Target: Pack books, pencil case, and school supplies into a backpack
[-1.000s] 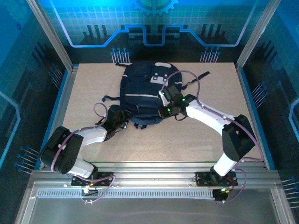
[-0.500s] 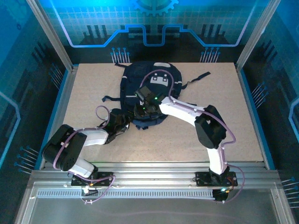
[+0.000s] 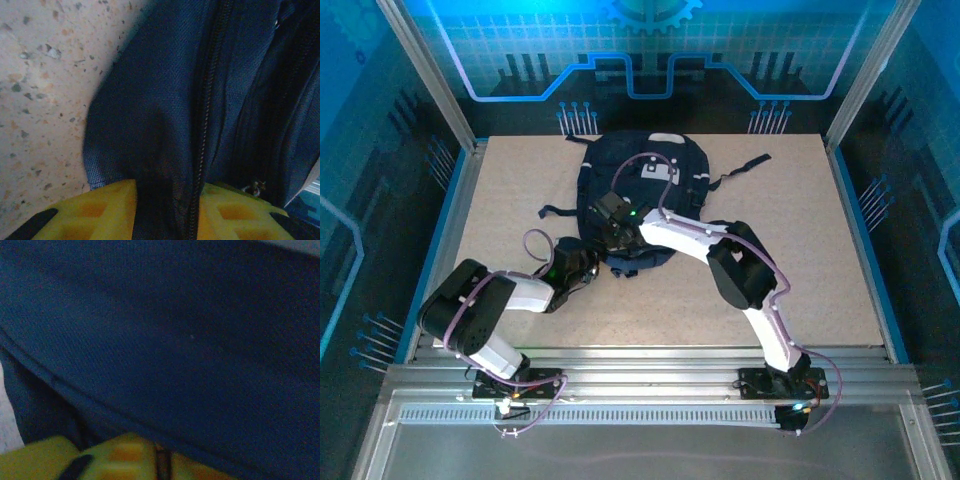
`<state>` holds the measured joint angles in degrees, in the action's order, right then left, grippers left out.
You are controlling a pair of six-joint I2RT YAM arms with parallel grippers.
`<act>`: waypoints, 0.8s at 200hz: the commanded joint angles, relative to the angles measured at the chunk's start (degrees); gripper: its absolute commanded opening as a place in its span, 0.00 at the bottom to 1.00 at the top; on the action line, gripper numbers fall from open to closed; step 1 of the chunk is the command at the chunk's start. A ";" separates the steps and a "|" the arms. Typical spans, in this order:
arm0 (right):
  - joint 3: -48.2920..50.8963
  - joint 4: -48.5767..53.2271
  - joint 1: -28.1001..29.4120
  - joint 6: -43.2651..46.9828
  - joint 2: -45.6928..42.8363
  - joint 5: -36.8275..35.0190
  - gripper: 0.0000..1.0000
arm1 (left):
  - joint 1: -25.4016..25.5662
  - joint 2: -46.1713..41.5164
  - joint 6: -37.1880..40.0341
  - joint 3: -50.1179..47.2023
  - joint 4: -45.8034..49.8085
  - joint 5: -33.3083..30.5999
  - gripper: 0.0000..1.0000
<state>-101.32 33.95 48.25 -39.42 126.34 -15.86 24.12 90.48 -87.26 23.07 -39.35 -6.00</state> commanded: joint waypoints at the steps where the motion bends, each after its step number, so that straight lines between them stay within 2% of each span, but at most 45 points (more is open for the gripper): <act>1: -0.90 -0.89 0.36 0.18 0.87 -2.74 0.00 | -0.41 2.70 -1.28 -1.49 0.18 1.84 0.33; 35: 2.59 2.04 -0.42 4.23 -5.04 2.71 0.00 | -5.40 4.84 -0.26 1.21 -1.08 1.43 0.32; 65: 9.27 9.14 -2.54 9.80 -11.12 7.14 0.00 | -8.11 3.85 3.38 5.61 3.75 0.77 0.32; 87: 19.36 7.24 -4.91 11.70 -17.50 6.41 0.00 | -9.63 3.22 5.47 7.77 5.50 0.90 0.32; 115: 28.43 4.29 -10.04 14.55 -23.69 9.52 0.00 | -10.74 2.01 9.13 10.73 9.37 0.55 0.33; 160: 32.78 6.86 -16.20 26.22 -28.06 3.10 0.00 | -11.97 1.37 12.32 15.05 13.19 0.89 0.33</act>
<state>-70.15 33.30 34.70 -21.87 100.57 -8.75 13.21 93.36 -78.87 34.98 -28.88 -2.87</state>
